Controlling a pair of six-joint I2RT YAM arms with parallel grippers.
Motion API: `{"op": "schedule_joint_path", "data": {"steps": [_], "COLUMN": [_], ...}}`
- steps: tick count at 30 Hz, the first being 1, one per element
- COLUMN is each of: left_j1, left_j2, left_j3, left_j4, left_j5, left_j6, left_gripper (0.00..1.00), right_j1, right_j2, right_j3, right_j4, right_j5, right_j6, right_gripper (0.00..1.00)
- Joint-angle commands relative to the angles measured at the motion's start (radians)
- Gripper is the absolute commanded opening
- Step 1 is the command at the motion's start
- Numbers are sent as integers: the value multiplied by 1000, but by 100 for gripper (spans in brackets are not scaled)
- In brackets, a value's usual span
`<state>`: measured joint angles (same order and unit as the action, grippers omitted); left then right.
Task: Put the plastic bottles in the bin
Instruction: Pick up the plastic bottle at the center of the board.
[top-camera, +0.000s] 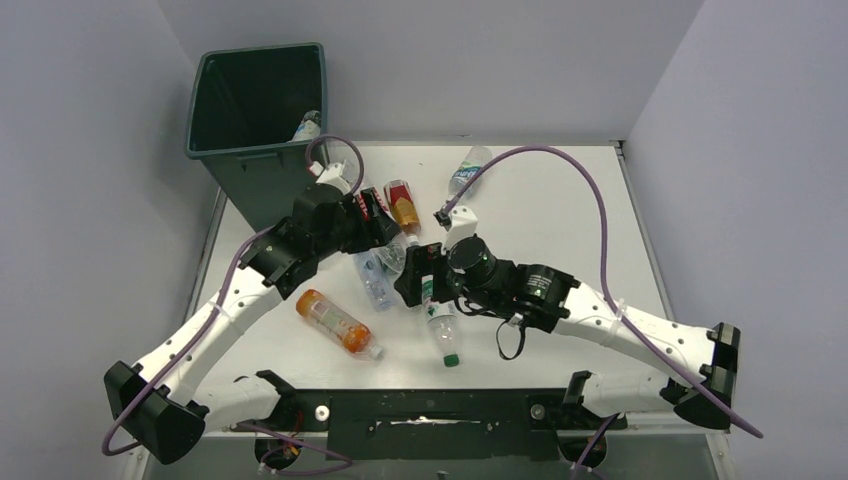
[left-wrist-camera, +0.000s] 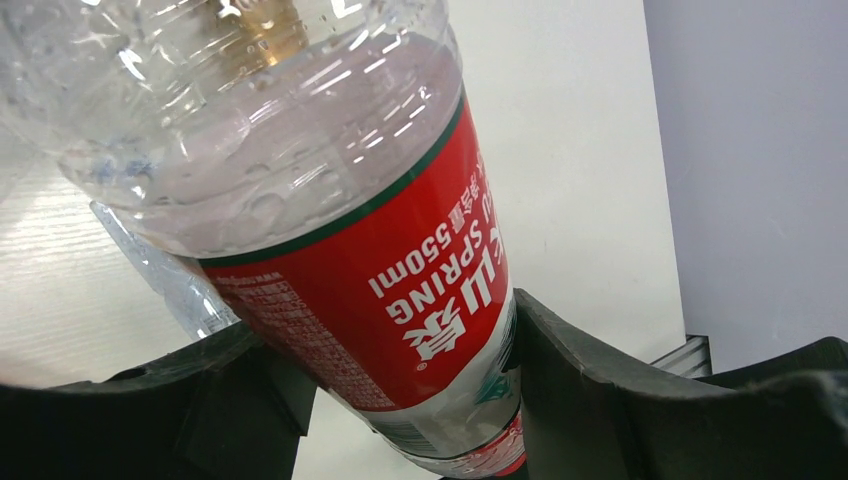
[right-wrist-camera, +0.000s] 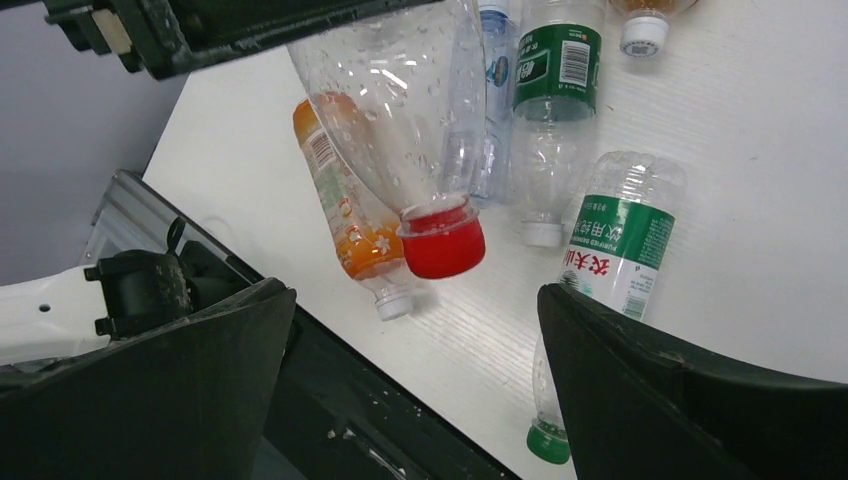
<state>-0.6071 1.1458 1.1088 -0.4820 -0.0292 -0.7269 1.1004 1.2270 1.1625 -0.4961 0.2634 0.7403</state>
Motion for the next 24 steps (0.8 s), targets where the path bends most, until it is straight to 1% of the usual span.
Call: {"op": "schedule_joint_path", "data": {"steps": [1,8,14,19,24], "left_j1": [2,6,20,49,110], "left_j2": [7,44,77,110,139], "left_j3": [103,203,302,409,491], "left_j4": [7,-37,-68,-90,-105], "left_j5": [-17,-34,-43,-32,17], "left_j6": [46,95,136,173,196], "left_gripper": [55,56,58,59,59], "right_j1": [16,26,33,38,41], "right_j2": [-88,-160,-169,-159,-149], "right_j3": [-31,-105,-132,-135,-142], "right_j4": [9,7,7,8,6], "right_j5": [45,60,62,63,62], "right_j6": [36,72,86,88,95], "right_gripper": [98,98,98,98,98]}}
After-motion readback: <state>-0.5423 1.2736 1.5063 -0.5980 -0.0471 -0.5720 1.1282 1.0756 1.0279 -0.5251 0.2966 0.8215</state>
